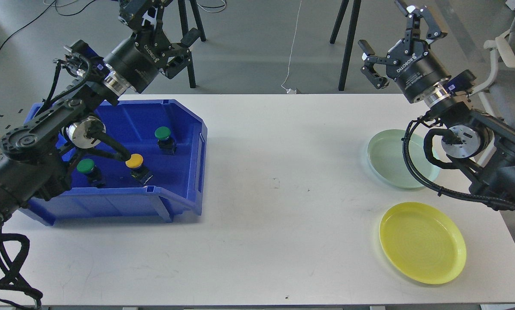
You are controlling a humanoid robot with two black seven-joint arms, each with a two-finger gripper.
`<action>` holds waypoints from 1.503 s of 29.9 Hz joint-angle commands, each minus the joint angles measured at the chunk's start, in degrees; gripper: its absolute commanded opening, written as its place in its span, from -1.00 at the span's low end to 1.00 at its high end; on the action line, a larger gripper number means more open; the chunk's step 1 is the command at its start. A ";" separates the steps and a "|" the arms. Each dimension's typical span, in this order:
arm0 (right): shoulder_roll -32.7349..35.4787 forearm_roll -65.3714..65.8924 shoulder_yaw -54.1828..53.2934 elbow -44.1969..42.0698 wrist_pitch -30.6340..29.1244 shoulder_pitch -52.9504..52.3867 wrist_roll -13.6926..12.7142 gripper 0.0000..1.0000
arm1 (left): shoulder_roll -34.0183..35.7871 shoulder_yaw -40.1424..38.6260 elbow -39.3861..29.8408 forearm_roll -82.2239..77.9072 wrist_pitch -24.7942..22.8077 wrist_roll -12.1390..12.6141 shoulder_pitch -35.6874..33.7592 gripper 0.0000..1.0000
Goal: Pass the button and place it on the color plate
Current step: 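Move the left gripper over the blue bin toward the buttons, then lower the left gripper onto a yellow-topped button in the bin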
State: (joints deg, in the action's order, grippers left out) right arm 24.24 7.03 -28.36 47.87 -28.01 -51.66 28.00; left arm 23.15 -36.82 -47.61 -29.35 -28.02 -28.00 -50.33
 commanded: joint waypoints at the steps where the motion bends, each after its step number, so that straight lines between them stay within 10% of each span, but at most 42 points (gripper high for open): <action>1: 2.13 2.64 0.14 4.68 0.01 0.50 0.00 0.98 | -0.30 0.09 1.73 0.08 0.02 0.00 0.32 1.00; 9: 2.84 2.55 -1.79 5.57 0.01 0.59 0.00 0.98 | -1.35 -0.61 4.12 1.31 0.02 0.00 0.06 1.00; 18: 6.78 2.38 -6.44 5.57 0.01 5.60 0.00 0.98 | 6.62 -4.14 -24.79 -8.33 0.02 0.00 3.58 1.00; 29: 6.88 2.29 -9.00 4.08 0.01 7.71 0.00 0.98 | 22.82 55.60 -21.21 -31.46 4.64 0.00 -33.14 1.00; 45: 6.53 2.38 -9.53 3.90 0.01 10.96 0.00 0.98 | 15.17 75.58 -8.82 -46.68 4.47 0.00 -38.18 0.99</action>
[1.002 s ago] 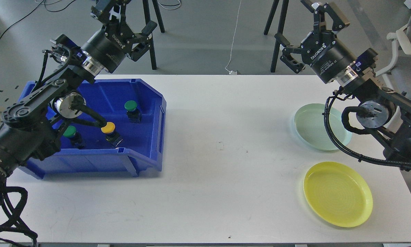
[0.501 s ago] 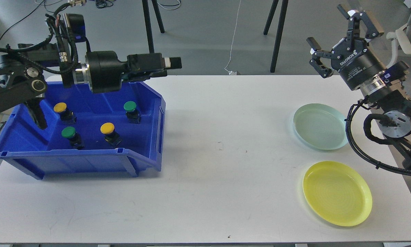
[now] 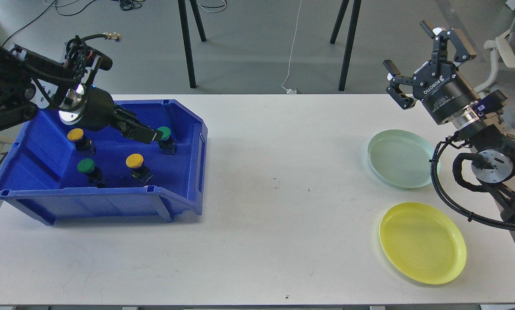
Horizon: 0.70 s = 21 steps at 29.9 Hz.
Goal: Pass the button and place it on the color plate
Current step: 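Lower the left gripper onto a yellow-topped button in the bin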
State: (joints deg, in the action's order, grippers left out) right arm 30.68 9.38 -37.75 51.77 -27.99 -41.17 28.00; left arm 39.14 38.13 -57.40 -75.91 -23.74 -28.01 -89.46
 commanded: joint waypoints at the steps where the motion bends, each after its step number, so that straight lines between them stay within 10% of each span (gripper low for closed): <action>1: 0.08 0.02 -0.14 -0.01 -0.01 0.56 0.00 0.98 | -0.90 0.63 1.15 -0.12 0.19 0.01 1.39 0.99; 21: 0.17 -0.07 -0.31 -0.09 -0.01 1.44 0.00 0.98 | -3.45 0.45 3.79 -0.47 0.36 0.01 6.84 0.97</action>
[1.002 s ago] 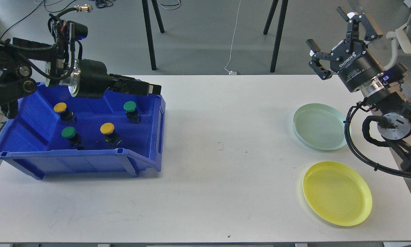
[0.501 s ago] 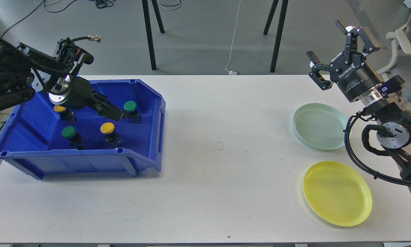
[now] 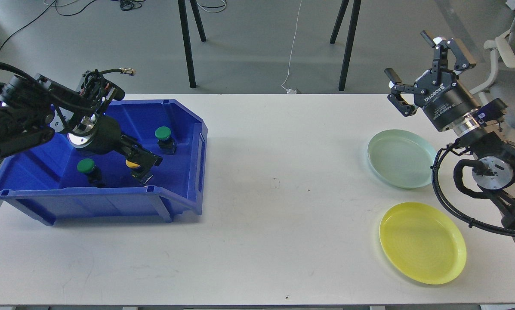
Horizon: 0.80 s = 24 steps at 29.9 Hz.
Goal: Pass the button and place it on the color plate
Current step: 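Lower the left gripper onto a yellow-topped button in the bin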
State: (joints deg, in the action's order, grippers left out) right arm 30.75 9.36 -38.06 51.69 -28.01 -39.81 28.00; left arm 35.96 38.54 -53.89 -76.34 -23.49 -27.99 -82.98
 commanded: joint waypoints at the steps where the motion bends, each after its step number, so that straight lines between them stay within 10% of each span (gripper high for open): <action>1: 0.10 -0.04 0.00 -0.01 0.01 0.17 0.00 0.98 | -0.27 0.04 0.45 -0.04 0.11 -0.01 0.80 0.97; 17: 0.19 -0.04 -0.96 0.17 0.01 1.75 0.00 0.98 | -1.94 -0.31 5.46 -0.21 0.20 -0.01 4.41 0.72; 24: 0.19 -0.04 -1.31 0.17 0.01 2.37 0.00 0.98 | -1.85 -0.57 6.07 -0.21 0.46 -0.01 4.41 -0.06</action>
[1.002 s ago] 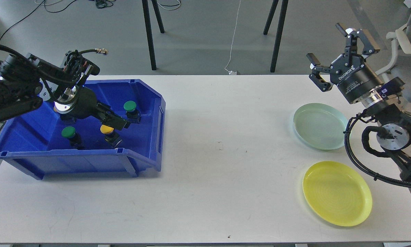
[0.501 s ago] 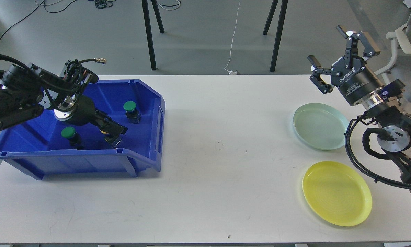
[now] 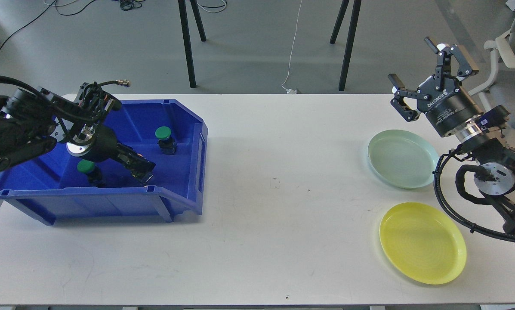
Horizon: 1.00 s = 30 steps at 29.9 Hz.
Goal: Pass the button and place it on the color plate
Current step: 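Lower the left gripper onto a yellow-topped button in the bin, then close the left gripper on the yellow button and lift it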
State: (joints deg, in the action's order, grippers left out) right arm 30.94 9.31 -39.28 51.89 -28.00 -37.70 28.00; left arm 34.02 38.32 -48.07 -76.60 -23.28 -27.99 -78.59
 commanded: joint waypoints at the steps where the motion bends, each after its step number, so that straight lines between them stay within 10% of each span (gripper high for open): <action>1: 0.00 0.00 -0.01 -0.03 0.00 0.26 0.00 0.98 | 0.00 -0.26 0.26 0.05 0.25 -0.01 -0.08 -0.08; 10: 0.00 0.00 -0.10 -0.03 0.00 0.44 0.00 0.98 | 0.70 -0.26 0.26 -0.04 0.34 -0.01 -0.43 -0.83; 18: -0.09 0.00 -0.10 -0.03 0.00 0.44 0.00 0.98 | 1.49 -0.26 0.08 -0.04 0.25 -0.01 -0.78 -0.84; 25: -0.26 0.00 -0.10 -0.03 0.00 1.05 0.00 0.98 | 1.75 -0.35 0.08 -0.04 0.16 -0.01 -0.69 -0.75; 30: -0.26 0.00 -0.19 -0.03 0.00 1.14 0.00 0.98 | 1.84 -0.78 0.08 0.57 -0.01 -0.01 -0.87 -0.06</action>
State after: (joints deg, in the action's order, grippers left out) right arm 30.68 9.32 -39.44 51.85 -28.00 -36.61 28.00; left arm 35.78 37.95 -47.99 -76.53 -23.16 -28.00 -79.33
